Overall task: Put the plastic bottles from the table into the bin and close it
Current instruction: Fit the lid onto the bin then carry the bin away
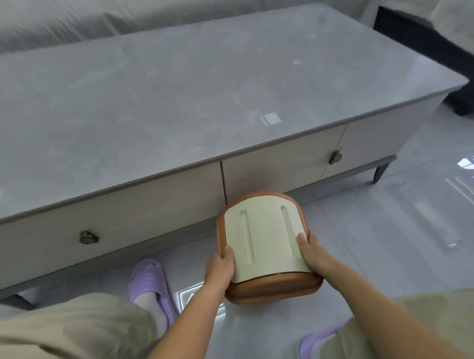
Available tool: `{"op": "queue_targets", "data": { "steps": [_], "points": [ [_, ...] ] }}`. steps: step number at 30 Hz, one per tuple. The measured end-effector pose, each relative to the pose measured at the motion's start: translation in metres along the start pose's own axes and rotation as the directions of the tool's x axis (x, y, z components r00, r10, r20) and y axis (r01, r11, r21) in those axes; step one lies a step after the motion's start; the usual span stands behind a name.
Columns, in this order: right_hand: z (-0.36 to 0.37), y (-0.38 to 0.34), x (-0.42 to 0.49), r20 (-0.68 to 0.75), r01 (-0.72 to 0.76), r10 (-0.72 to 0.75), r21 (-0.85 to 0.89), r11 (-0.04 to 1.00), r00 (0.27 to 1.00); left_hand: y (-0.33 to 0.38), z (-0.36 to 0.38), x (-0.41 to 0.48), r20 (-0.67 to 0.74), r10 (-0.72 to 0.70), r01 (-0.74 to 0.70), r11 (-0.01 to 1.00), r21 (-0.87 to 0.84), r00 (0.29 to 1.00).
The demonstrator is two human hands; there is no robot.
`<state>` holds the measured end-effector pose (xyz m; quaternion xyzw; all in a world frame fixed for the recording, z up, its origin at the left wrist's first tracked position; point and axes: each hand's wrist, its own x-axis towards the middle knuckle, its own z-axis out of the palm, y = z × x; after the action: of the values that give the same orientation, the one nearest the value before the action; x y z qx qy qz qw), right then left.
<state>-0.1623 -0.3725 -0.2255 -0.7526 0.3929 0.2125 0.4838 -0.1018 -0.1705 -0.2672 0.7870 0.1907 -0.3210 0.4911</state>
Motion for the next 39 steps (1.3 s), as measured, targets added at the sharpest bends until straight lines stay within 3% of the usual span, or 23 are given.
{"op": "queue_targets", "data": {
  "steps": [8, 15, 22, 25, 31, 36, 39],
  "points": [
    [0.111, -0.068, -0.056, 0.308, -0.013, 0.057, -0.143, 0.99, 0.95, -0.087, -0.12, -0.031, -0.211, -0.109, 0.074, 0.983, -0.167, 0.972],
    [0.272, -0.119, -0.104, 0.479, 0.329, -0.146, -0.325, 0.887, 0.866, -0.203, -0.244, -0.05, -0.414, -0.355, 0.192, 0.903, -0.384, 0.838],
    [0.42, -0.163, -0.164, 0.576, 0.629, -0.333, -0.449, 0.634, 0.747, -0.292, -0.351, -0.062, -0.454, -0.522, 0.055, 0.697, -0.715, 0.722],
    [0.473, -0.195, -0.17, 0.636, 0.725, -0.377, -0.469, 0.505, 0.674, -0.302, -0.383, -0.073, -0.466, -0.558, -0.011, 0.634, -0.774, 0.686],
    [0.582, -0.248, -0.183, 0.791, 0.852, -0.345, -0.396, 0.342, 0.506, -0.313, -0.465, -0.084, -0.508, -0.623, -0.144, 0.539, -0.83, 0.595],
    [0.661, -0.317, -0.178, 0.841, 0.9, -0.338, -0.348, 0.261, 0.423, -0.289, -0.536, -0.072, -0.516, -0.601, -0.314, 0.415, -0.854, 0.61],
    [0.699, -0.362, -0.165, 0.8, 0.892, -0.394, -0.407, 0.199, 0.453, -0.265, -0.569, -0.046, -0.487, -0.568, -0.325, 0.367, -0.872, 0.663]
  ]
}}
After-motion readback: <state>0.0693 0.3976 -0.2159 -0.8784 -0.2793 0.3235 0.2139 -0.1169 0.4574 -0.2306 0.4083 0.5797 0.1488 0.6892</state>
